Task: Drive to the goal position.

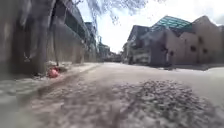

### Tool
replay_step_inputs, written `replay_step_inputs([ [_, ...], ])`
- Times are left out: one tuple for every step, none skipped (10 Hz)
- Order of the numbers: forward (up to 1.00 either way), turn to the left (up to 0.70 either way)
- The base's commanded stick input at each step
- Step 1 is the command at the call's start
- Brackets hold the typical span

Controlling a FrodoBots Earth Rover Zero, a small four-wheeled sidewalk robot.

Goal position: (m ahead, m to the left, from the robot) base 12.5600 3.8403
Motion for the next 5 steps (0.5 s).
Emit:
replay_step_inputs([
  [1.00, -0.02],
  [1.00, -0.03],
  [1.00, -0.03],
  [1.00, -0.05],
  [1.00, -0.07],
])
